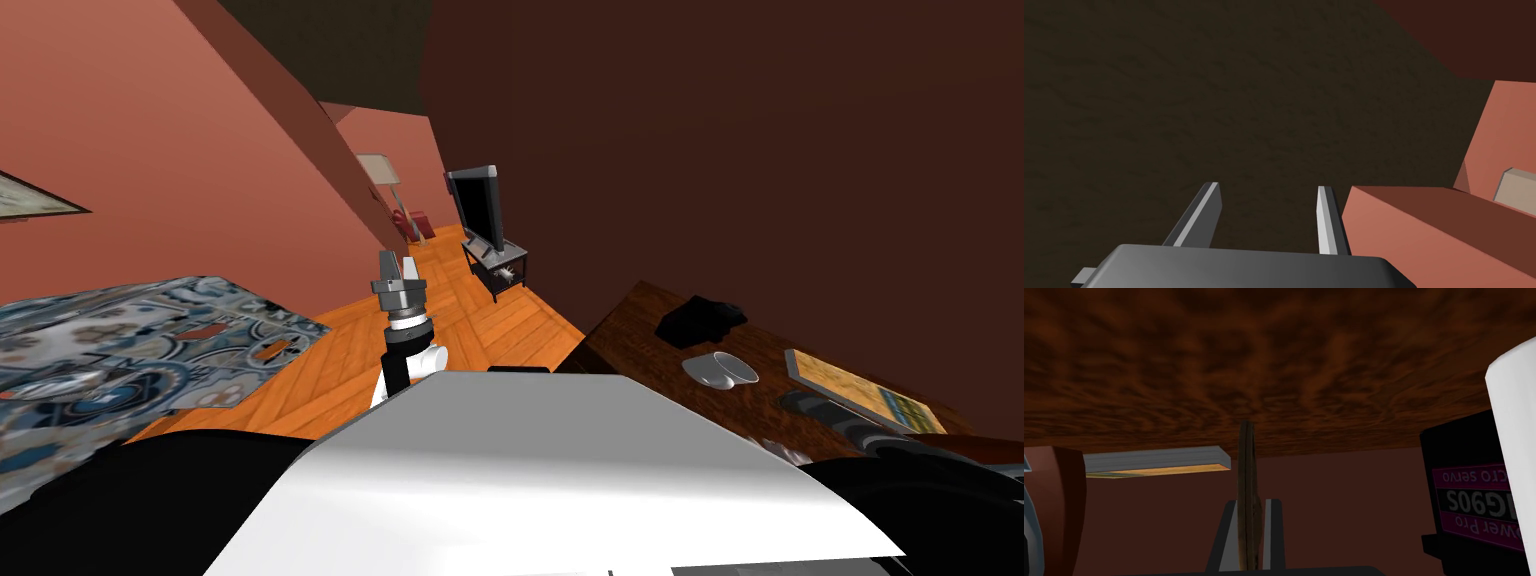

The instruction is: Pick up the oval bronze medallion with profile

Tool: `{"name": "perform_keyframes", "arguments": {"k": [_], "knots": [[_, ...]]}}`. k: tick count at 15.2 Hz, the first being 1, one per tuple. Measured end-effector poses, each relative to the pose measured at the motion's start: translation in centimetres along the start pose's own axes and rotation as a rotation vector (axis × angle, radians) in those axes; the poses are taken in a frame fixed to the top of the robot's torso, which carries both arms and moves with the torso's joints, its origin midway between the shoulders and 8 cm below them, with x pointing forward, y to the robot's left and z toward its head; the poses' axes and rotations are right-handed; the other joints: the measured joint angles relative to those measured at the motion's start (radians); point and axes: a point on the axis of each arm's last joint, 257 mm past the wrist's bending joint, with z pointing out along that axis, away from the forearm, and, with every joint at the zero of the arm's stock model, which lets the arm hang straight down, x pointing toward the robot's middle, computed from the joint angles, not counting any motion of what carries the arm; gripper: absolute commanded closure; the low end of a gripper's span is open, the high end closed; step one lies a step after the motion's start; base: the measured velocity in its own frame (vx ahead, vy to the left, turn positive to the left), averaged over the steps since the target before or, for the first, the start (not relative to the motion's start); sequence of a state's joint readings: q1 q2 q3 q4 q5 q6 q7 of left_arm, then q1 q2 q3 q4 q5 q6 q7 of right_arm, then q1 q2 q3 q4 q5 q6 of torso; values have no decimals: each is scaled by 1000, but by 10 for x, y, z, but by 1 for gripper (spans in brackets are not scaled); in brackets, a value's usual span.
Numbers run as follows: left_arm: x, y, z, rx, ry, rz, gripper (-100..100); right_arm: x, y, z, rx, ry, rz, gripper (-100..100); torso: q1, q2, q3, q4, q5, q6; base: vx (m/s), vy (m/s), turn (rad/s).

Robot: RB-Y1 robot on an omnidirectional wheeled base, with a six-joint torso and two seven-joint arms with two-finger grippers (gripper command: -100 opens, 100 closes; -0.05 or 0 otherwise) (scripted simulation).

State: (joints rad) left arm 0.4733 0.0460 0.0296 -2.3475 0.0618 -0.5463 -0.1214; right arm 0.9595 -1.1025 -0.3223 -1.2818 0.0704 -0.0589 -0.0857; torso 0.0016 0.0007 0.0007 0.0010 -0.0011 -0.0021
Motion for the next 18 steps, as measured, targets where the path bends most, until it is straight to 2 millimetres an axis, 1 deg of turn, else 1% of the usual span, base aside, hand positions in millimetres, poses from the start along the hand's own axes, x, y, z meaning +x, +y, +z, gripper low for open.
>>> {"name": "perform_keyframes", "arguments": {"k": [5, 6, 8, 10, 11, 15, 18], "knots": [[0, 0, 0, 0, 0, 0, 0, 0, 0, 0, 0, 1, -1, 100, -1, 2, 1, 0, 0, 0, -3, -3, 10], [0, 0, 0, 0, 0, 0, 0, 0, 0, 0, 0, 0, -1, 100, -1, 2, 1, 0, 0, 0, -58, -60, 192], [0, 0, 0, 0, 0, 0, 0, 2, -15, -4, 28, 8, 18, 100, -6, 5, 3, 1, 0, -2, -89, -92, 296], [0, 0, 0, 0, 0, 0, 0, 2, -40, -11, 66, 13, 46, 100, -8, 6, 3, 1, -1, -1, -76, -79, 253], [0, 0, 0, 0, 0, 0, 0, 1, -44, -12, 74, 14, 53, 100, -8, 5, 3, 1, -1, -1, -28, -28, 92], [0, 0, 0, 0, 0, 0, 0, 2, -45, -12, 80, 15, 57, 100, 0, 0, 0, -1, 0, 2, 11, 11, -35], [0, 0, 0, 0, 0, 0, 0, 2, -45, -12, 81, 15, 57, 100, 0, 0, 0, -1, 1, 2, -18, -18, 59]]}}
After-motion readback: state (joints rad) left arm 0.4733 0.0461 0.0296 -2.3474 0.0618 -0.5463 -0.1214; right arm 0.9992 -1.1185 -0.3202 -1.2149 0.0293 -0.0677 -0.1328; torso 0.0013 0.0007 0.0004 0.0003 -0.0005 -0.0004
